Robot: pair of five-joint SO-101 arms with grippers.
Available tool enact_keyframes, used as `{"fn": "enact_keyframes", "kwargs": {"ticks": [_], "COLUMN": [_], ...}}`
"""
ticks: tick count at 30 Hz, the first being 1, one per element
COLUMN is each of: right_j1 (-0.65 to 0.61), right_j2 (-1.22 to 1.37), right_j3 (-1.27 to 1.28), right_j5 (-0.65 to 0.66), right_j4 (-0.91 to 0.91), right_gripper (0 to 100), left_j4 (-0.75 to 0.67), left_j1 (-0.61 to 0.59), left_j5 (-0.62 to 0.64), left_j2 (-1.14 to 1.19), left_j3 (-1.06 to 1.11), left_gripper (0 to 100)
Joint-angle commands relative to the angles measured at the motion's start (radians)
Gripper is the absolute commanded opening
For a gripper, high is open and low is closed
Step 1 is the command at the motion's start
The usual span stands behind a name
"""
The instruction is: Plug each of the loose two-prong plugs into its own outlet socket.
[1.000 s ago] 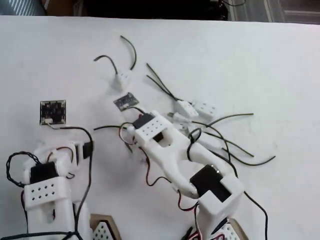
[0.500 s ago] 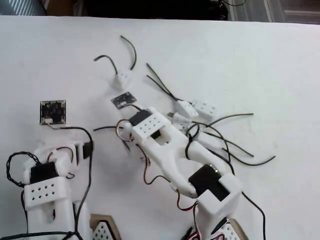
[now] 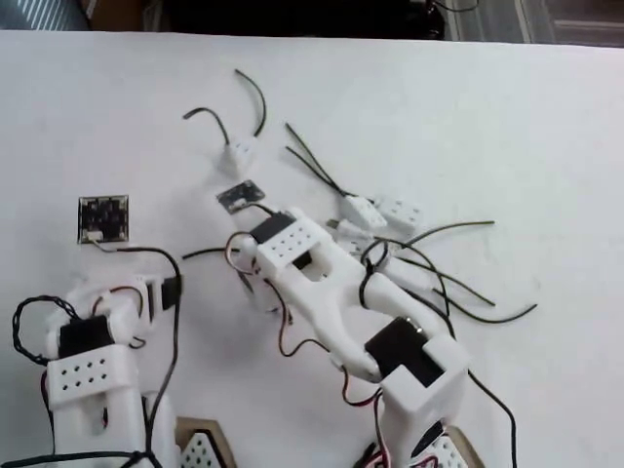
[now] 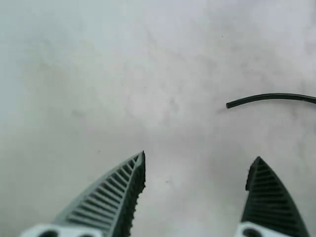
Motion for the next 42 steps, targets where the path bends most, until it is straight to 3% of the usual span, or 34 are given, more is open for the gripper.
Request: {"fn": "enact_keyframes", "kwargs": {"ticks": [1, 16, 20, 31, 42], "right_j1": [0.004, 0.004, 0.001, 0.001, -0.101], "right_j2": [-0.018, -0.584, -0.696, -1.030, -1.233], "right_j3": [-0.023, -0.015, 0.012, 0.405, 0.666], "right_j5": [0.035, 0.035, 0.035, 0.032, 0.032], "right_j4": [0.028, 0.248, 0.239, -0.136, -0.338], "right_gripper": [1.8, 1.8, 1.8, 1.7, 1.7], "left_j4": [-0.021, -0.014, -0.014, -0.014, -0.011], "left_j1": [-0.001, 0.035, 0.101, 0.318, 0.472], "left_j5": [-0.008, 0.002, 0.100, 0.261, 0.261], "left_j2": [-0.021, -0.022, -0.022, -0.022, -0.050], "left_j3": [-0.005, -0.072, -0.146, -0.270, -0.273], "left_gripper": [32, 32, 32, 32, 32]}}
